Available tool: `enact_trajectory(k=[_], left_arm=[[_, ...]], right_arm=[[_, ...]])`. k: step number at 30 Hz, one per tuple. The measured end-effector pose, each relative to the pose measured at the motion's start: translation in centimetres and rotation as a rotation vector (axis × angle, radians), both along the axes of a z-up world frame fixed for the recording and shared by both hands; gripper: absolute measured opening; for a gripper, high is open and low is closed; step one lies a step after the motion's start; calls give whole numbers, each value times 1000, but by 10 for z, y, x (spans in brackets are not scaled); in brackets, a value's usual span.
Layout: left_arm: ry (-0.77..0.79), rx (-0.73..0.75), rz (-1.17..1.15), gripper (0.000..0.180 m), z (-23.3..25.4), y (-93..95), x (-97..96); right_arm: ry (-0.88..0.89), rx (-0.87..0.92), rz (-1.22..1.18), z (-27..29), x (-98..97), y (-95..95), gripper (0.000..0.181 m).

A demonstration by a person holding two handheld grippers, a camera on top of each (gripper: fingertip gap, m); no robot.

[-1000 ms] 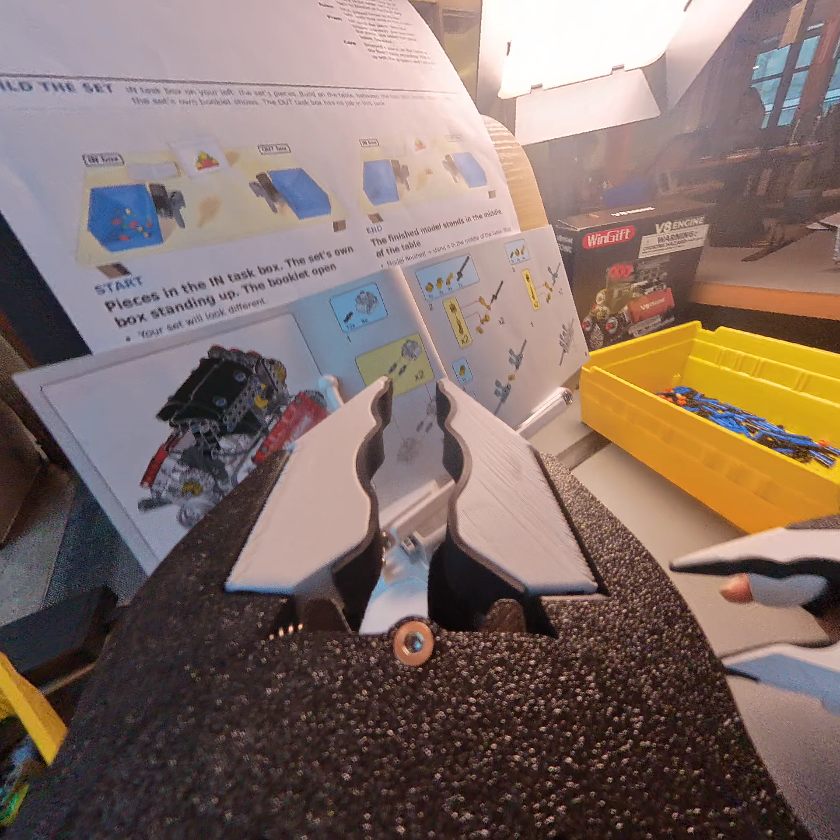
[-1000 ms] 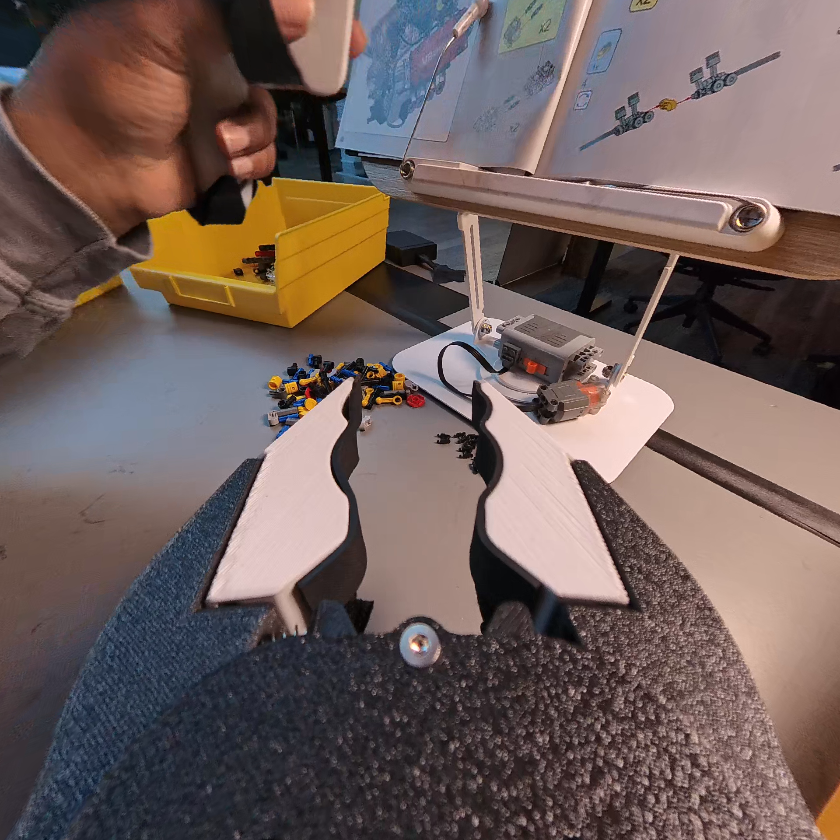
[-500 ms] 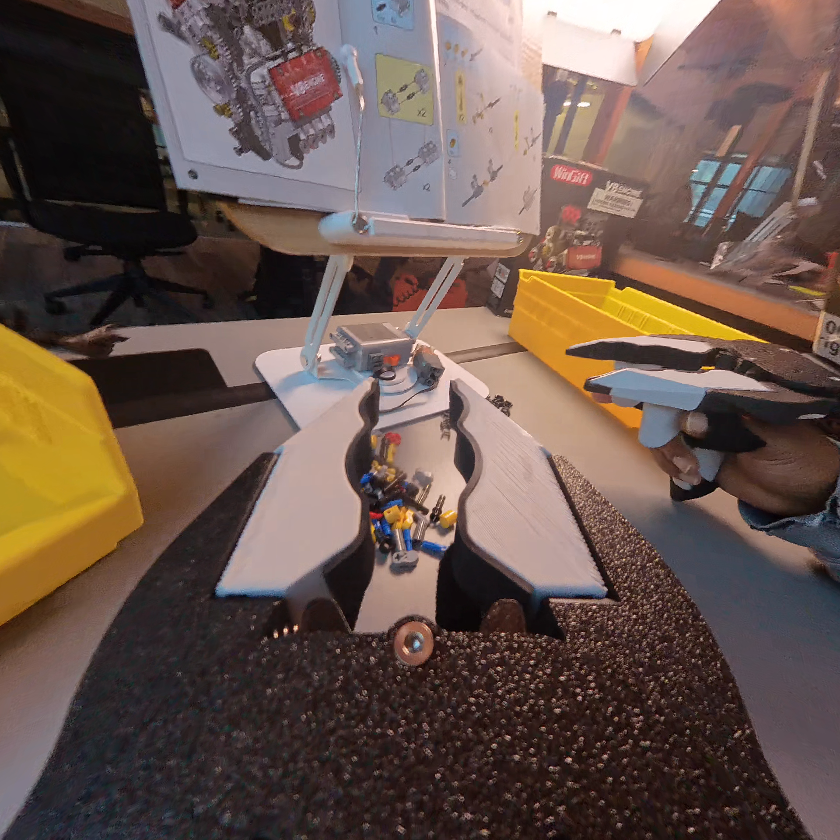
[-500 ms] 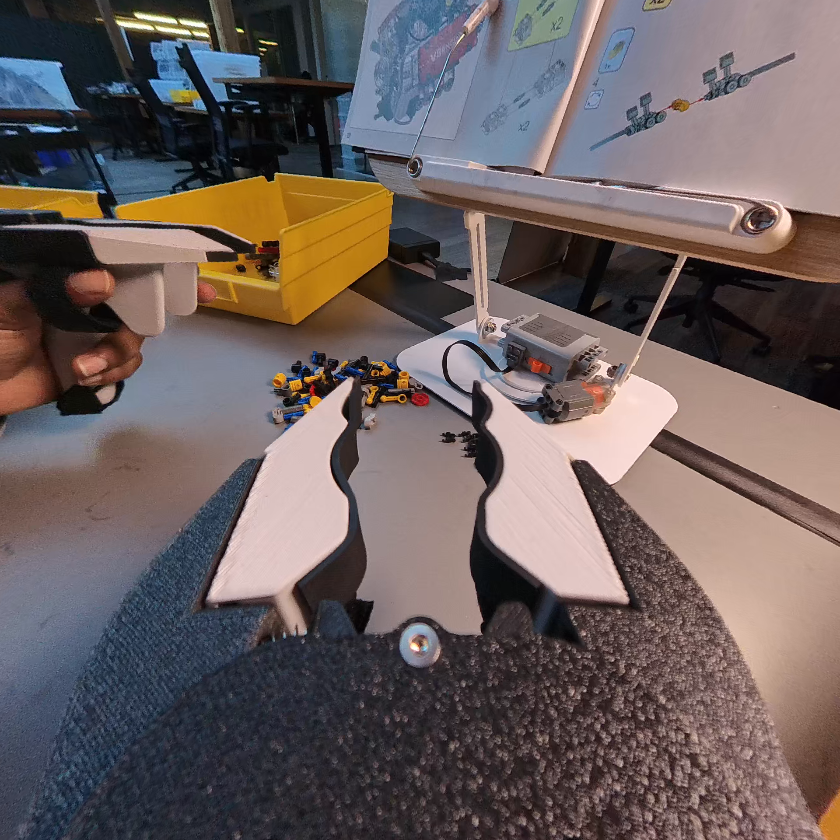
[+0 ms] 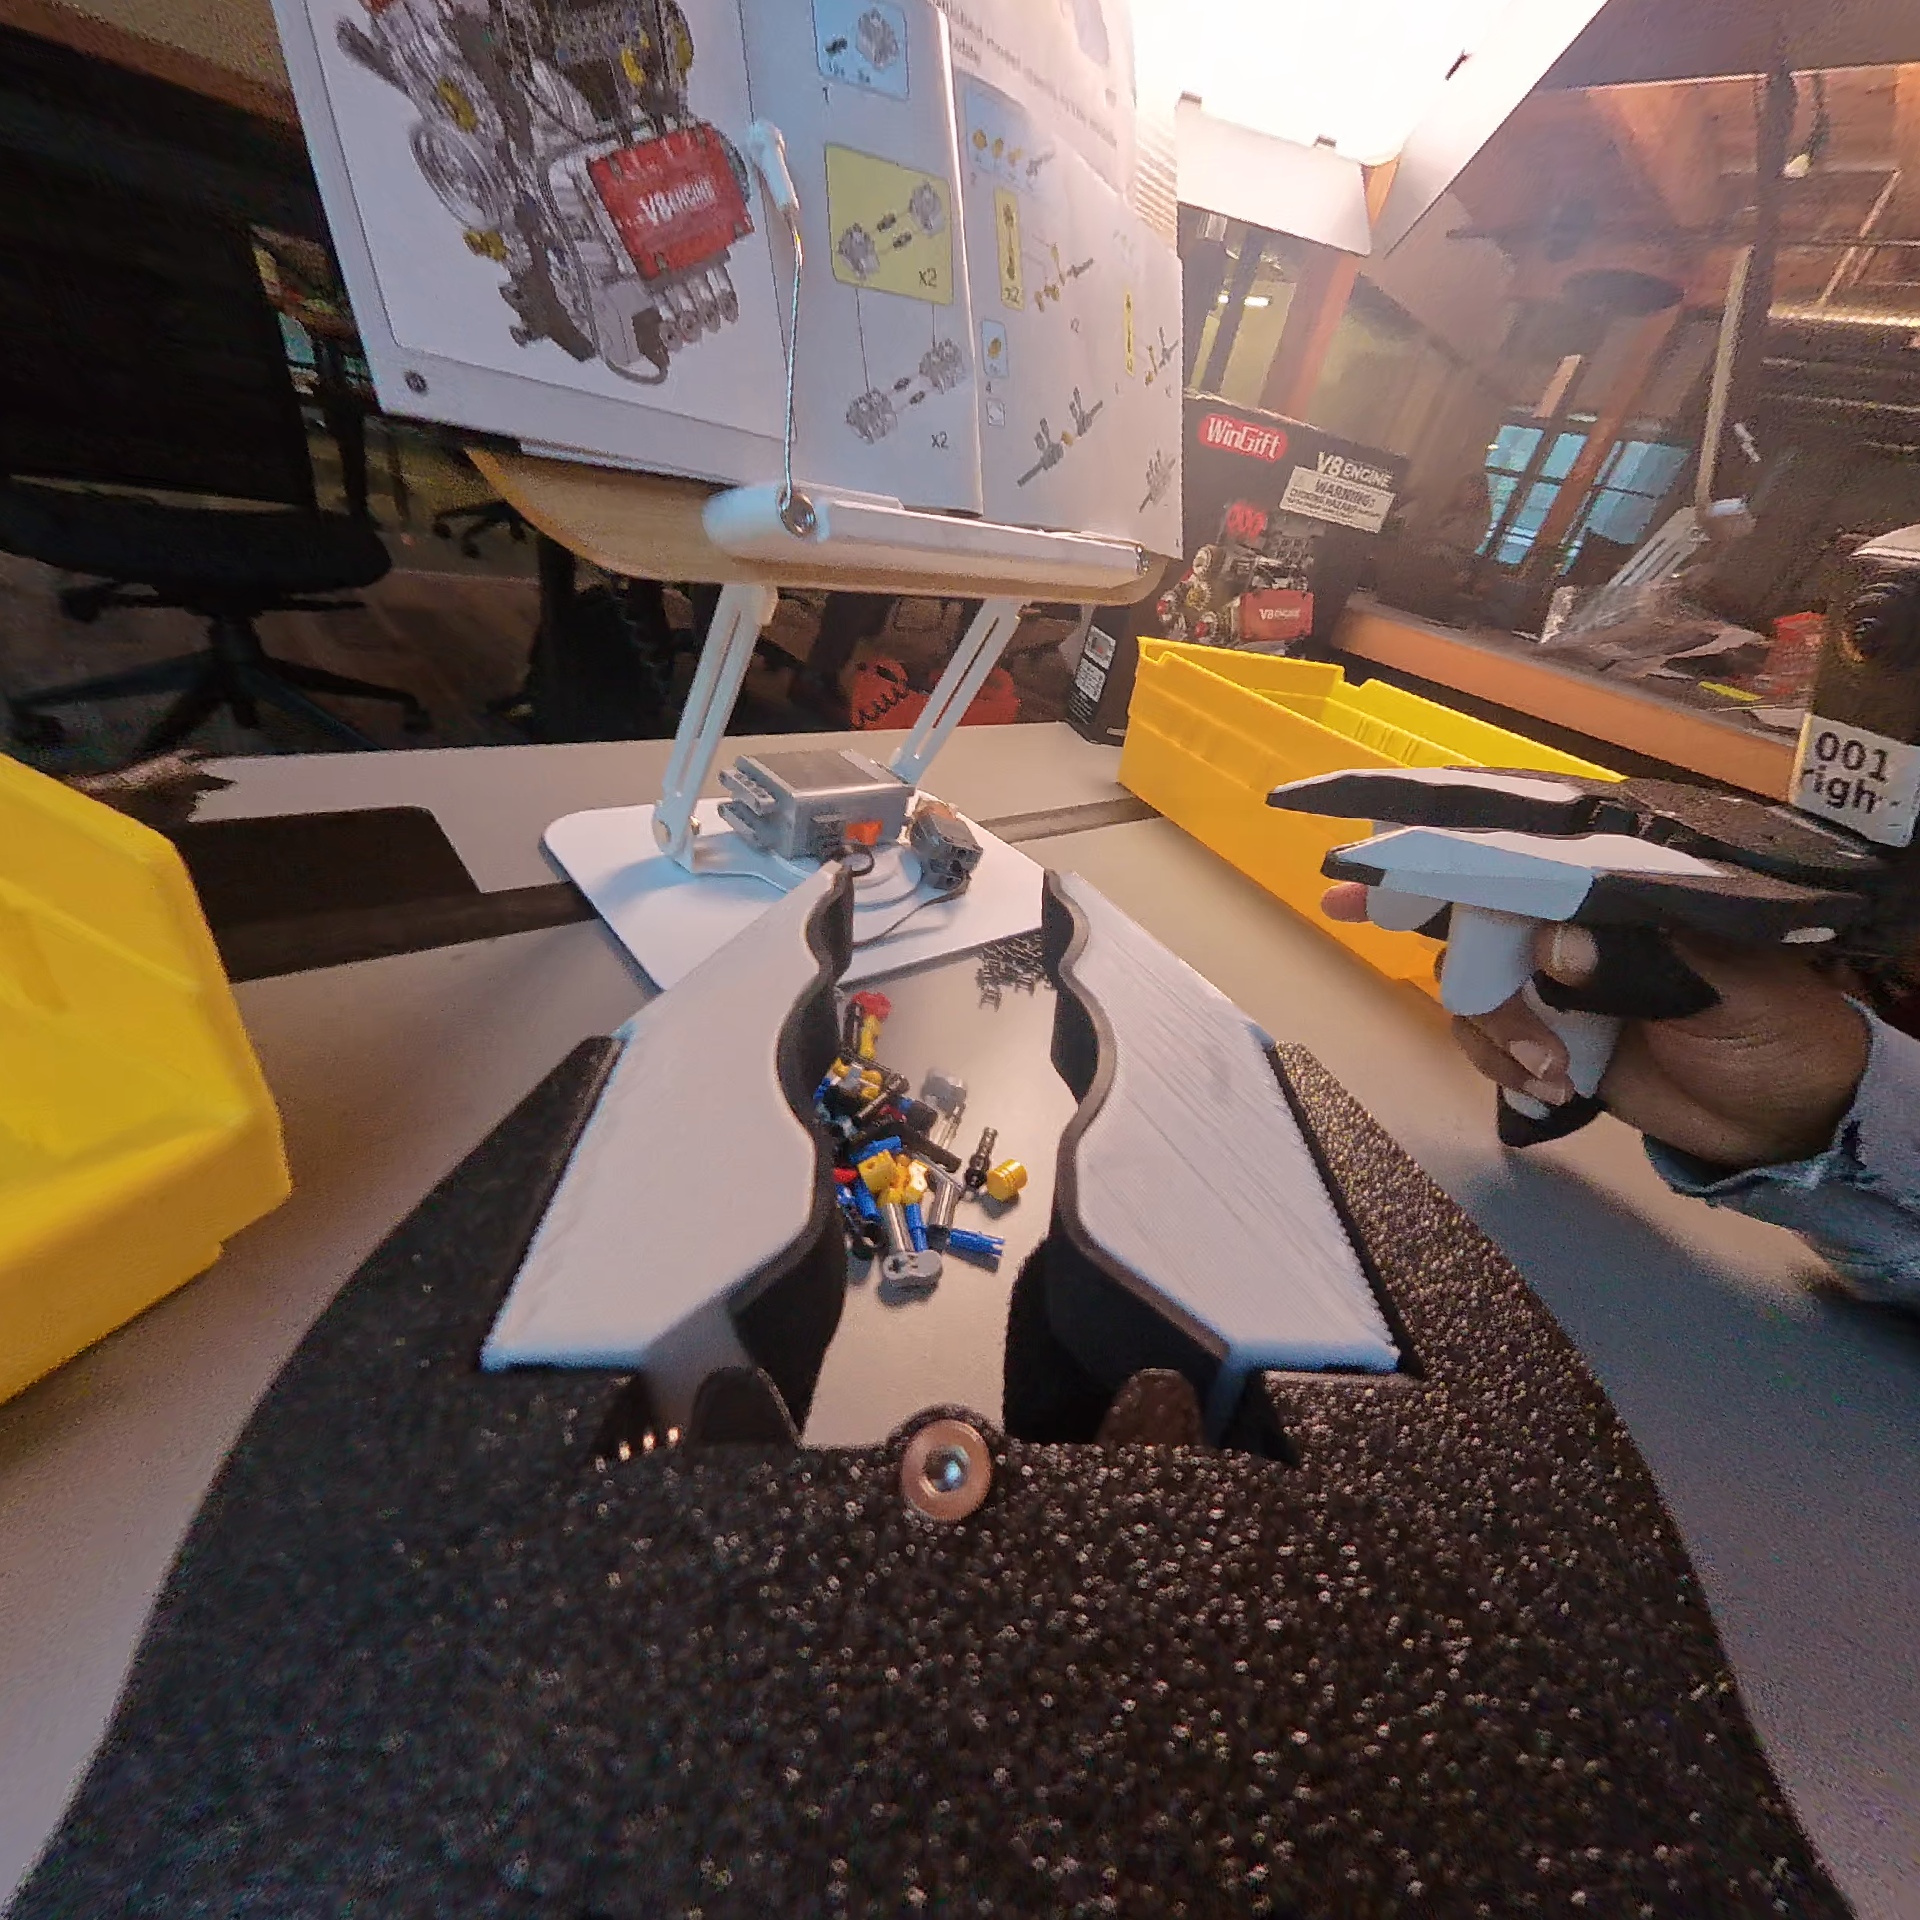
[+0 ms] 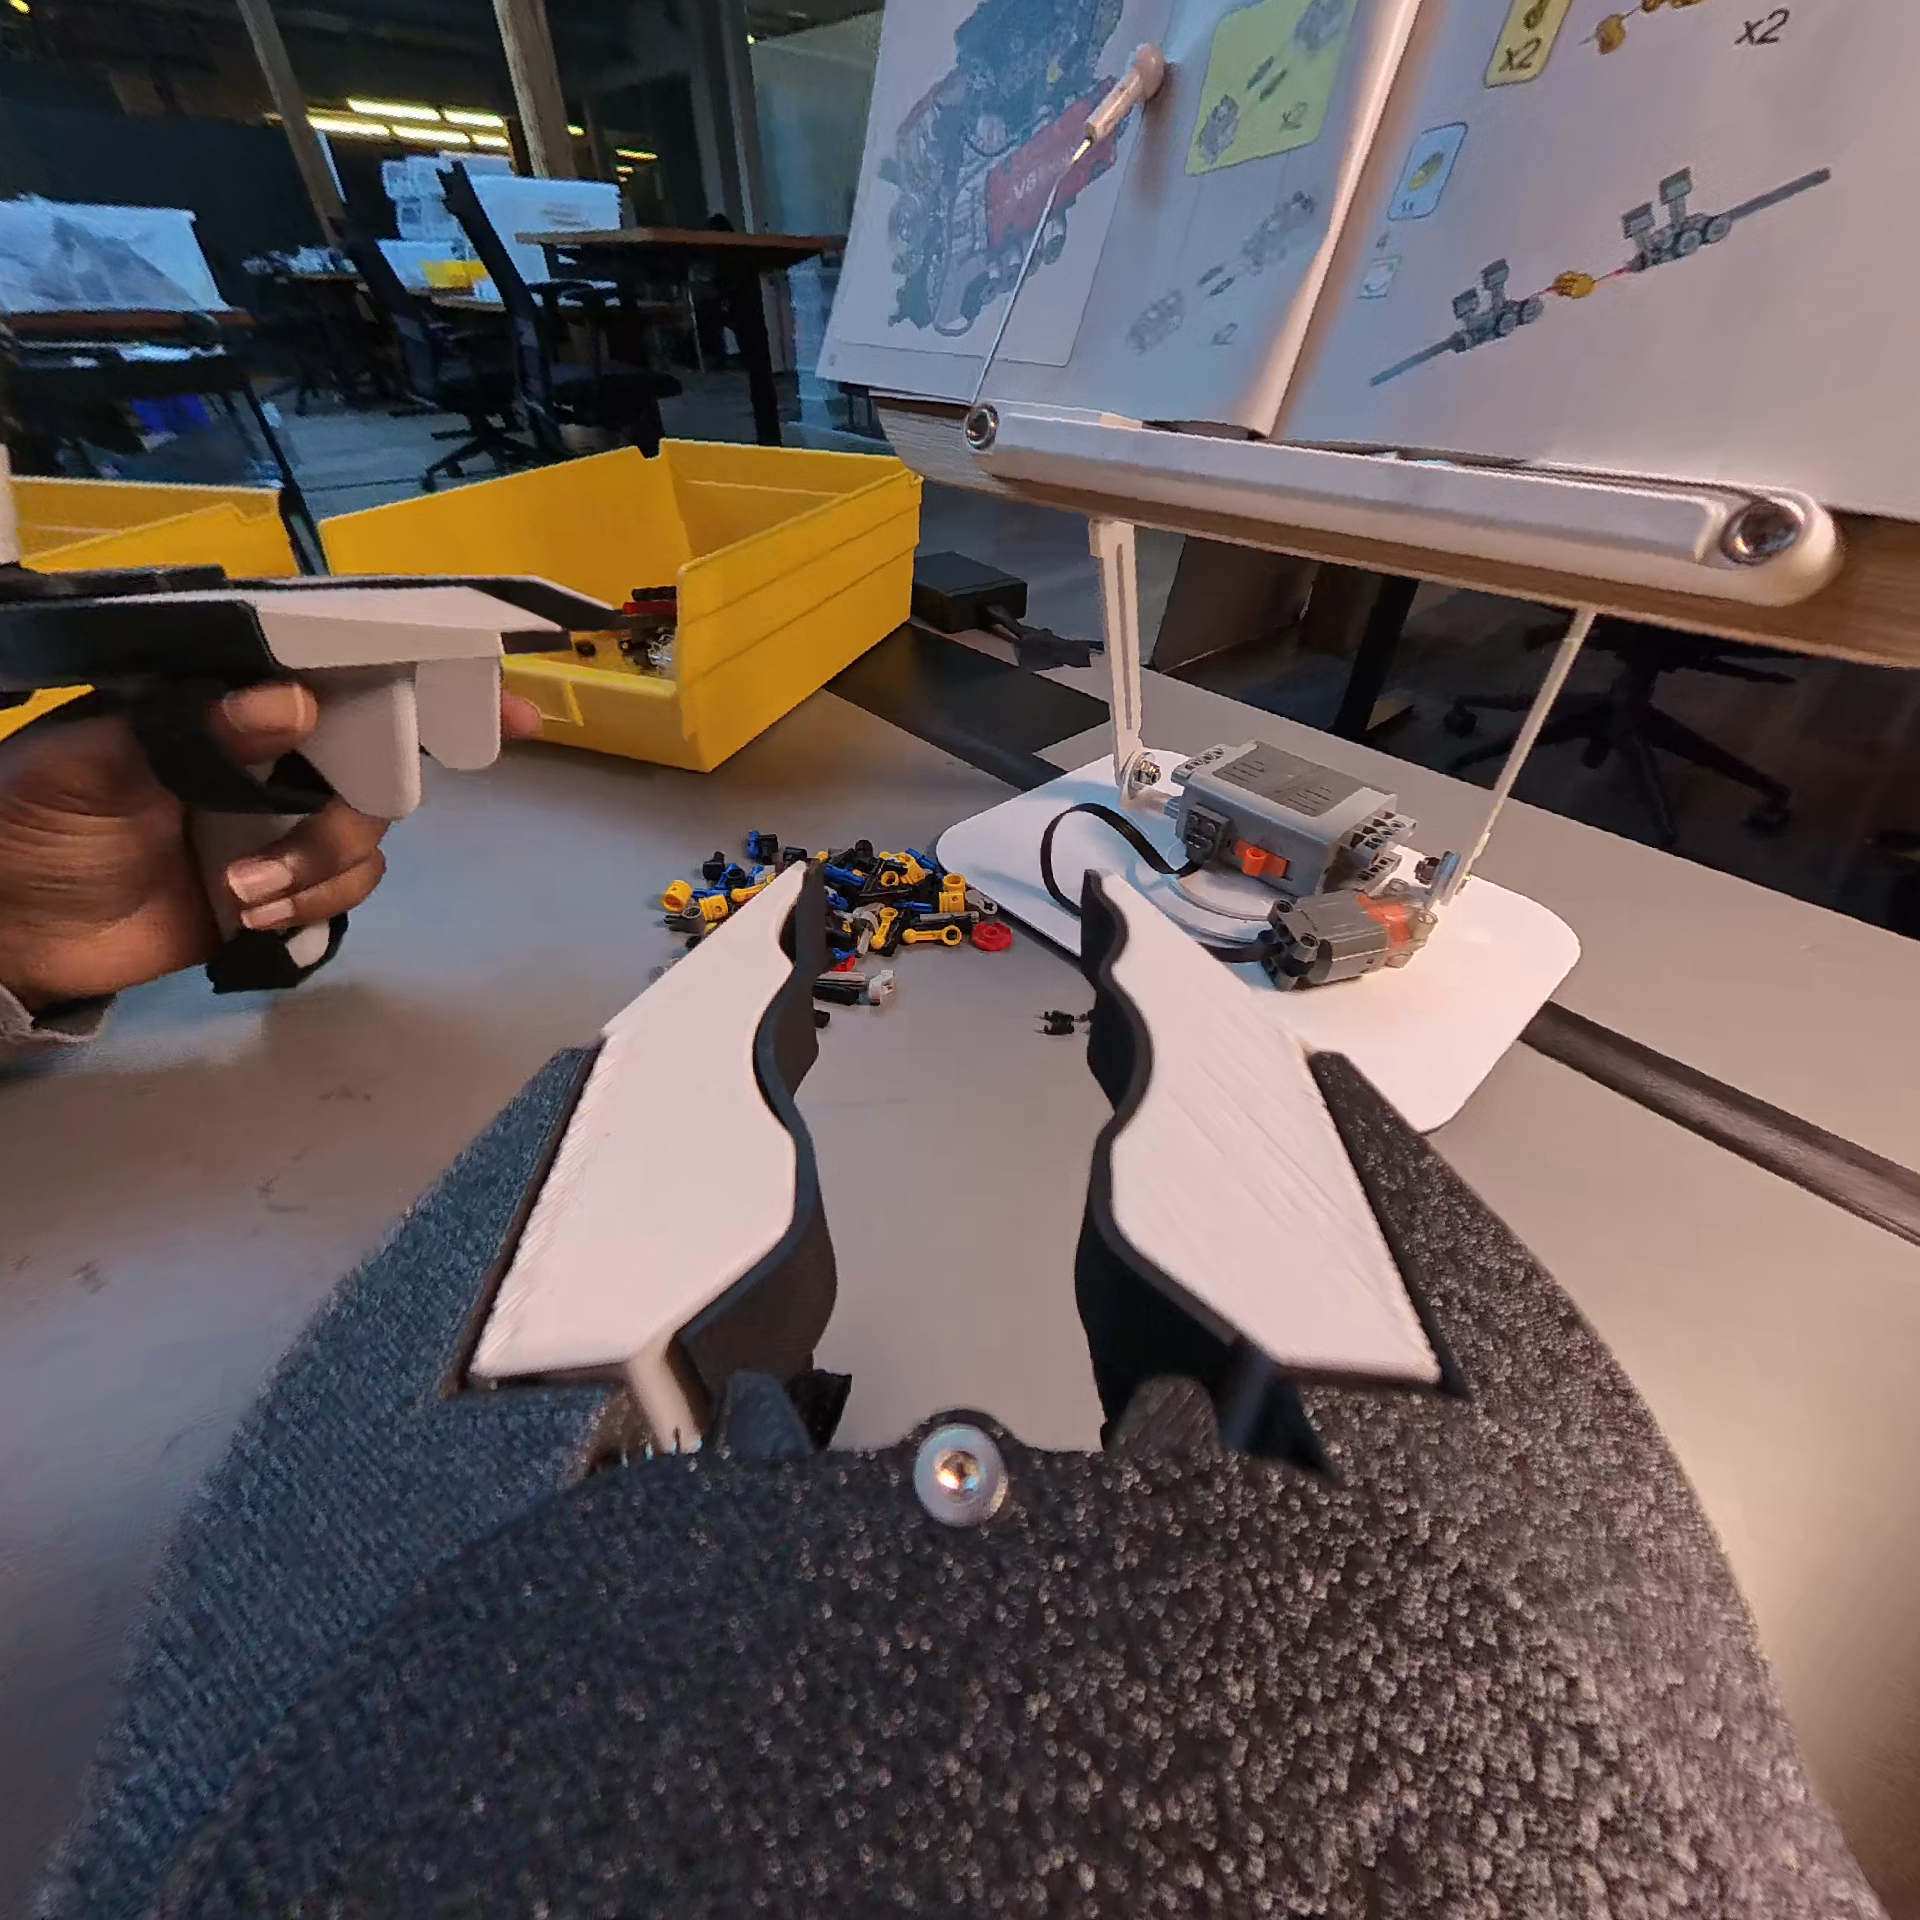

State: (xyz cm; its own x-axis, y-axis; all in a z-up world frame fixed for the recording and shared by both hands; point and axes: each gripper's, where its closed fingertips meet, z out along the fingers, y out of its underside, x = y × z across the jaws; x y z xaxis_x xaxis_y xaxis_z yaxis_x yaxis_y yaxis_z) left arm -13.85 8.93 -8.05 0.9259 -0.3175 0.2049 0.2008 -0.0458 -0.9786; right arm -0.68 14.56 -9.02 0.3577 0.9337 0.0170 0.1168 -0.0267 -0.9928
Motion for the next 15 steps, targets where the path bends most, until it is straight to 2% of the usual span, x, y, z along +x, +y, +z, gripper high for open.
enact_trajectory(k=[5, 8, 11, 13, 15], left_arm=[[128, 82, 121, 35, 24, -8, -23], [168, 47, 142, 62, 20, -6, -33], [203, 18, 190, 71, 14, -4, -48], [199, 39, 244, 69, 22, -5, -62], [208, 64, 352, 51, 38, -10, -90]], right_arm=[[-2, 108, 25, 27, -7, -18, 49], [27, 145, 51, 47, -9, -32, 50], [45, 185, 80, 58, -9, -43, 50], [38, 199, 97, 59, -11, -47, 50], [21, 202, 108, 56, -13, -50, 52]])
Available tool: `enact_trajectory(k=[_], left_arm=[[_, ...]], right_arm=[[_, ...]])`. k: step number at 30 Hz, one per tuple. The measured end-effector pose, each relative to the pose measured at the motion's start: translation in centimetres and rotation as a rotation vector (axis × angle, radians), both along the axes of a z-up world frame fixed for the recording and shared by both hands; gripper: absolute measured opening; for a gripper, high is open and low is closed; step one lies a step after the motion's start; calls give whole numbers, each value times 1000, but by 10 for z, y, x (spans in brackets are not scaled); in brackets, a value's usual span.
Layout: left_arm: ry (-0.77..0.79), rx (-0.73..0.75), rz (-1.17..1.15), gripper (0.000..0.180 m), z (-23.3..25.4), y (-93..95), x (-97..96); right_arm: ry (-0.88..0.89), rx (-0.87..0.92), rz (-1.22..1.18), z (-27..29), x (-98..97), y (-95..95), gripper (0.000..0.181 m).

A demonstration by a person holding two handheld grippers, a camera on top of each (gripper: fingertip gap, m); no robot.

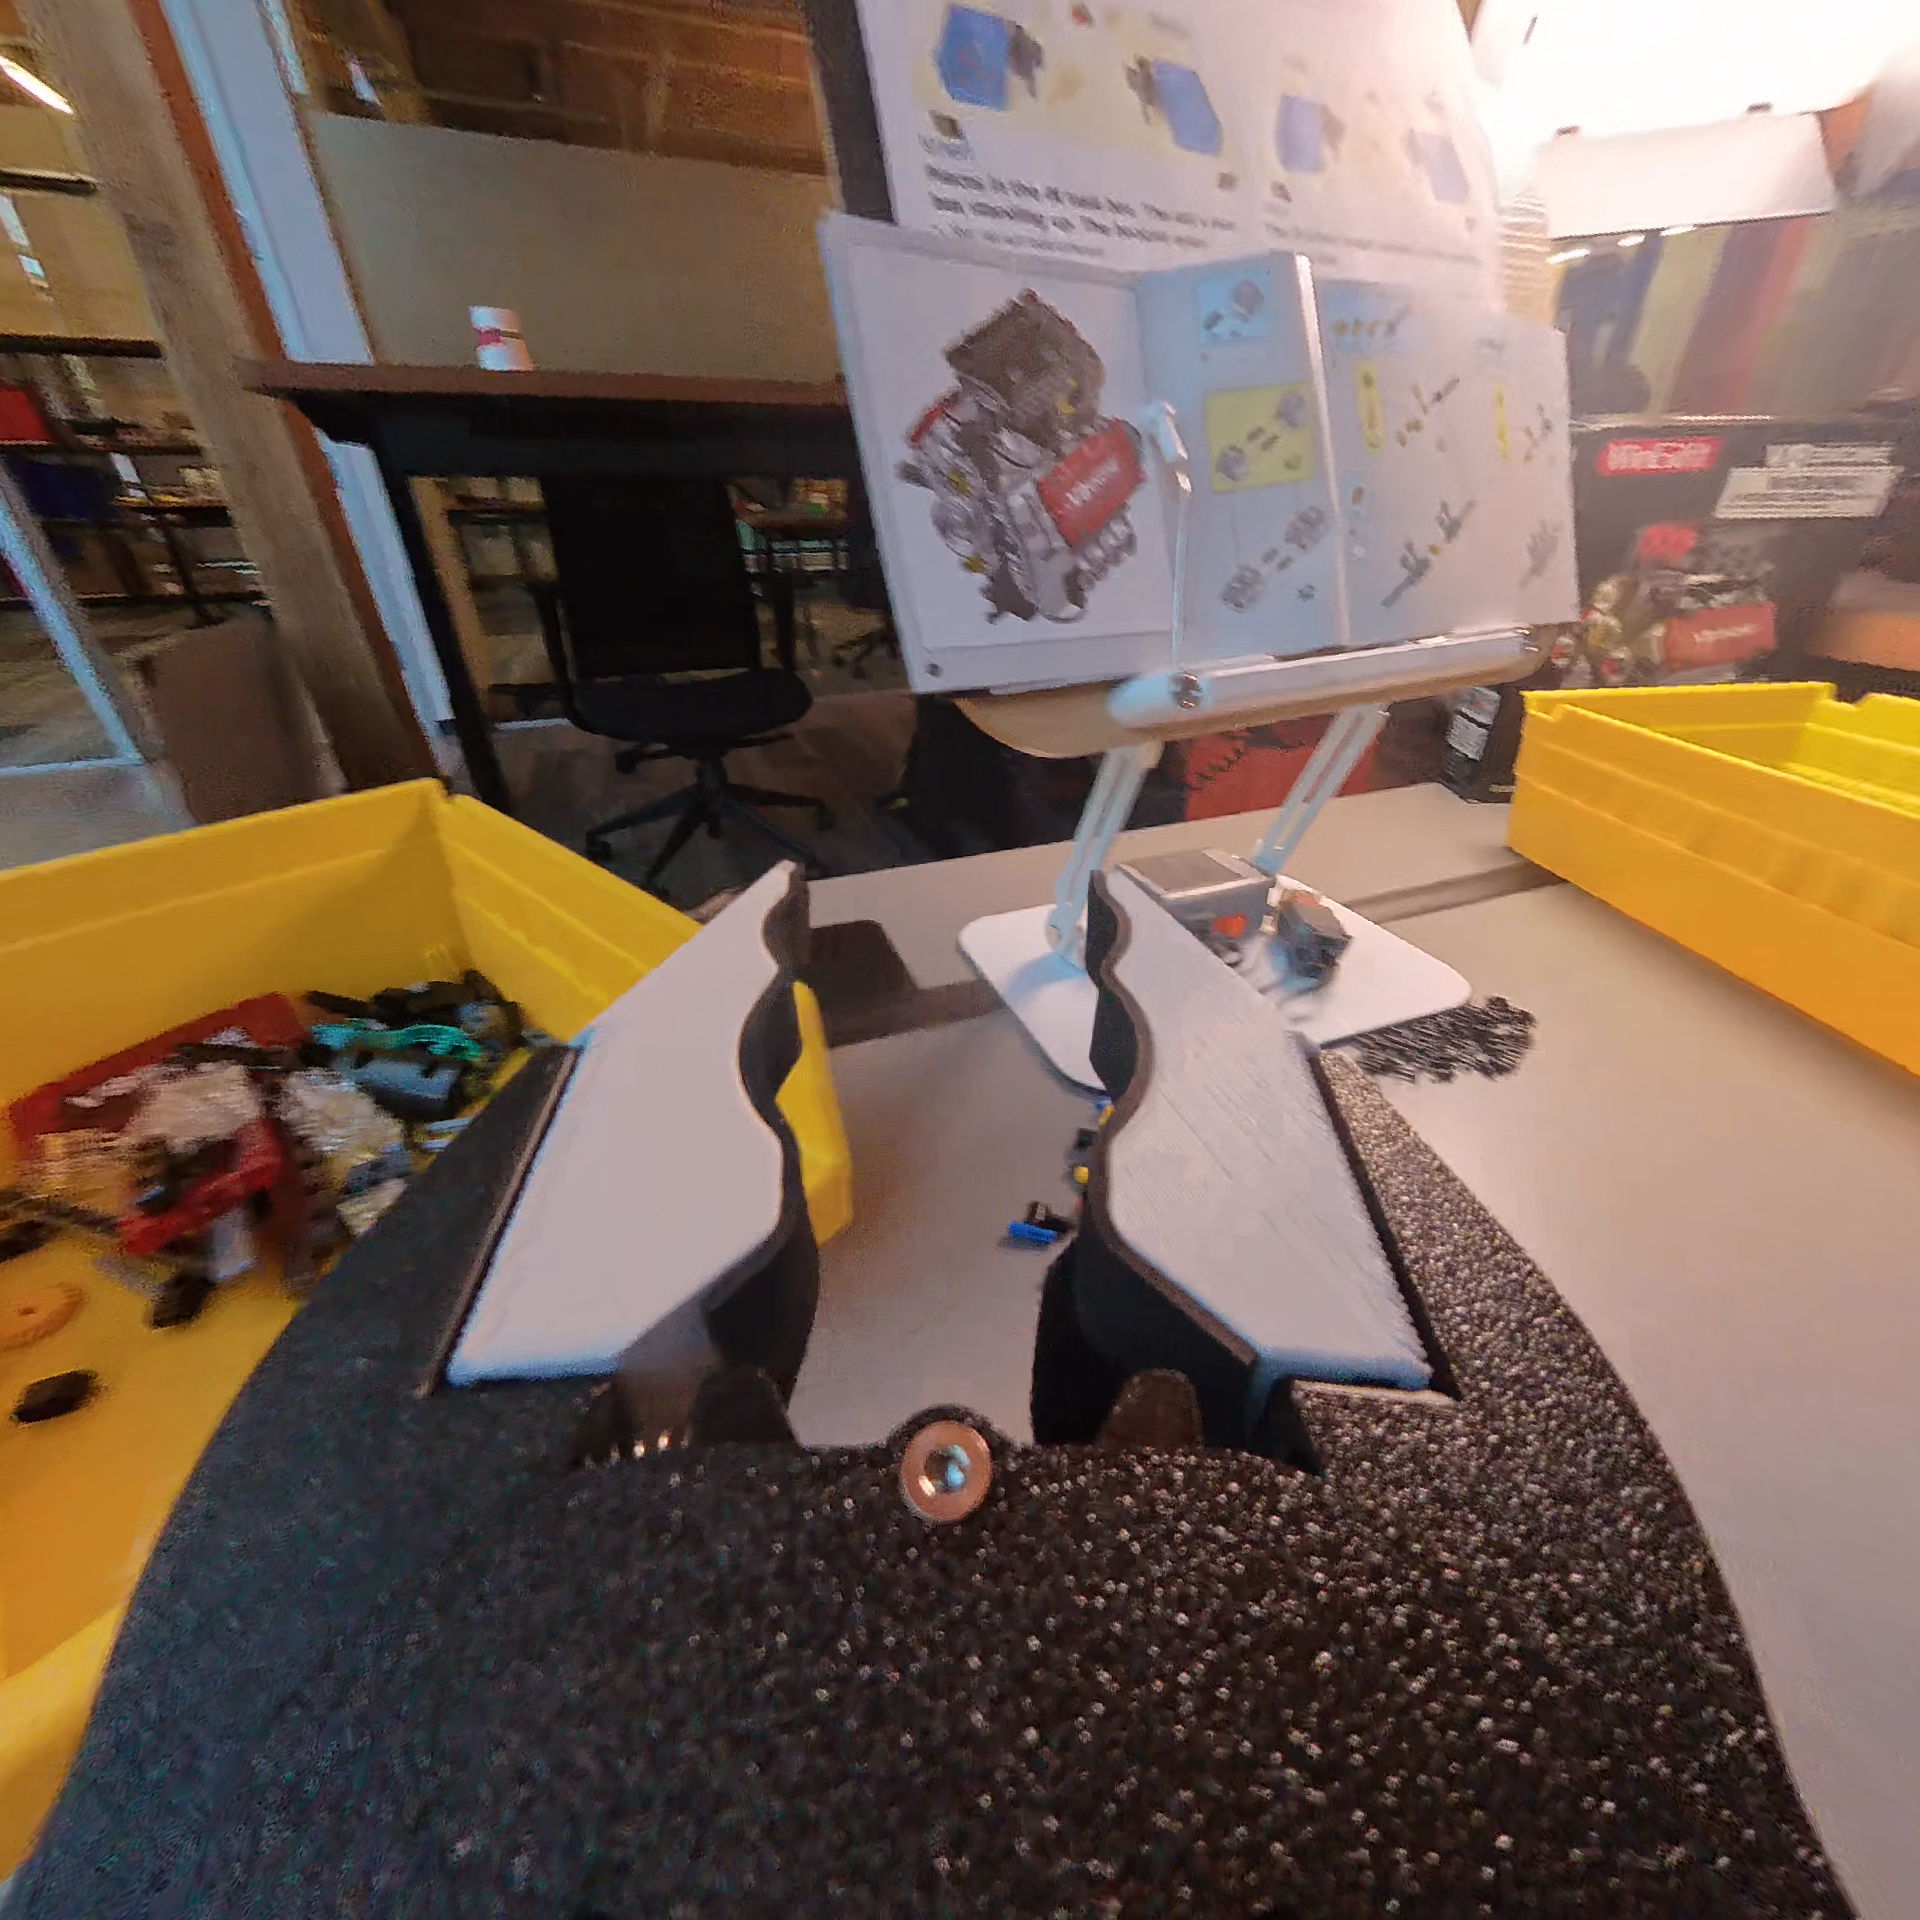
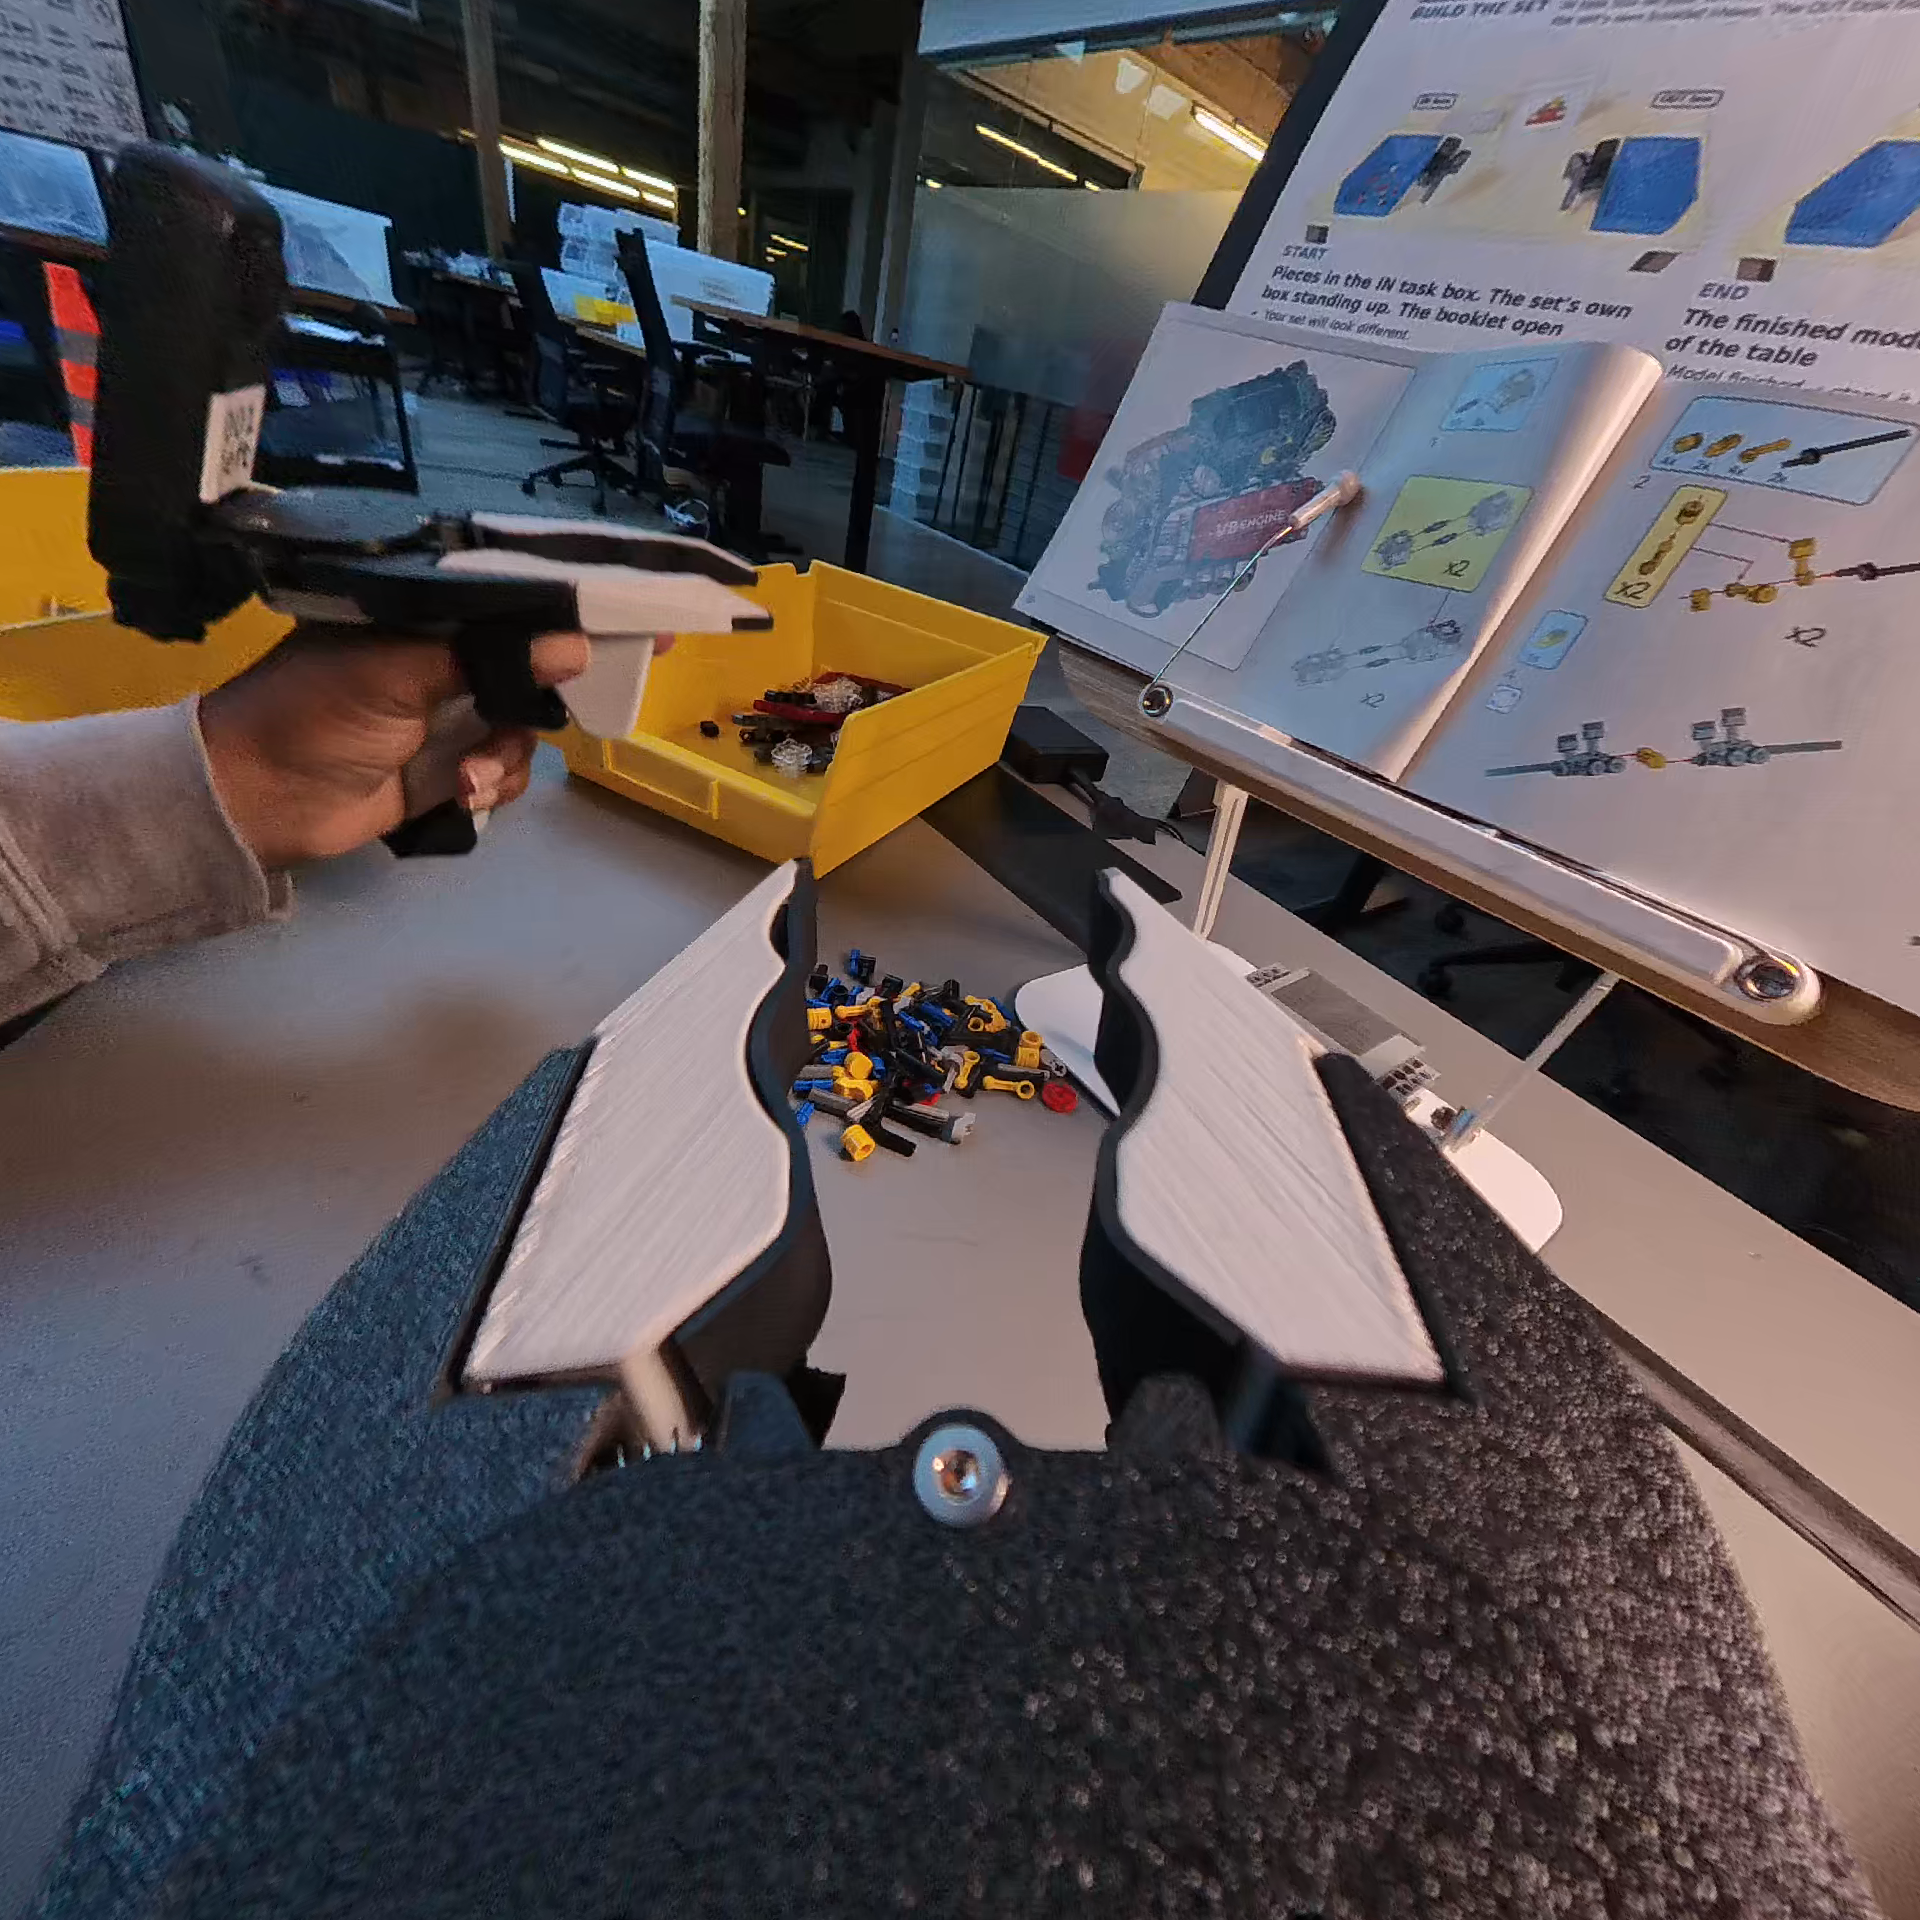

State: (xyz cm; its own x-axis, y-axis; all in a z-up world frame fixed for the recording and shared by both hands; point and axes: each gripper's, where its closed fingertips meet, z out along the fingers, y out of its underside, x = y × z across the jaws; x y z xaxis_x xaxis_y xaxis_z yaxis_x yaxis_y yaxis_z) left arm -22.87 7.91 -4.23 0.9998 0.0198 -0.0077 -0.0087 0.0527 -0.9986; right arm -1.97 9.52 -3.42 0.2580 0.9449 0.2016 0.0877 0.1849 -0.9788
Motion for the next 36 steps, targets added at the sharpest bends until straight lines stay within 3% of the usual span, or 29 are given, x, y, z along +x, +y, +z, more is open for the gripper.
enact_trajectory(k=[3, 6, 9, 15, 17, 22, 25, 26, 30, 33, 36], left_arm=[[22, -10, 169, 34, 28, -4, -59], [-26, -103, 272, 33, 56, 7, -124], [47, -318, 310, 33, 59, 35, -180], [200, -957, 132, 40, -31, 66, -229], [229, -1067, 99, 40, -57, 70, -238], [125, -1314, 63, 40, -111, 73, -250], [76, -1369, 85, 34, -127, 74, -255], [78, -1384, 103, 27, -130, 72, -258], [125, -1376, 113, 24, -125, 67, -259], [152, -1307, 117, 23, -108, 64, -255], [116, -1134, 44, 23, -71, 65, -230]], right_arm=[[-34, 10, 16, -7, -1, -2, 52], [-51, -20, 31, -15, -1, 1, 55], [-66, -52, 69, -23, -1, 0, 54], [-143, 8, 121, -41, -2, -6, 50], [-177, 30, 119, -49, -2, -5, 50], [-188, -6, 134, -58, -1, -4, 48], [-192, 10, 121, -56, 1, -1, 48], [-190, 14, 115, -55, 2, 0, 47], [-160, -17, 110, -50, 3, 3, 46], [-135, -57, 117, -48, 2, 2, 45], [-119, -63, 119, -43, 1, -1, 45]])
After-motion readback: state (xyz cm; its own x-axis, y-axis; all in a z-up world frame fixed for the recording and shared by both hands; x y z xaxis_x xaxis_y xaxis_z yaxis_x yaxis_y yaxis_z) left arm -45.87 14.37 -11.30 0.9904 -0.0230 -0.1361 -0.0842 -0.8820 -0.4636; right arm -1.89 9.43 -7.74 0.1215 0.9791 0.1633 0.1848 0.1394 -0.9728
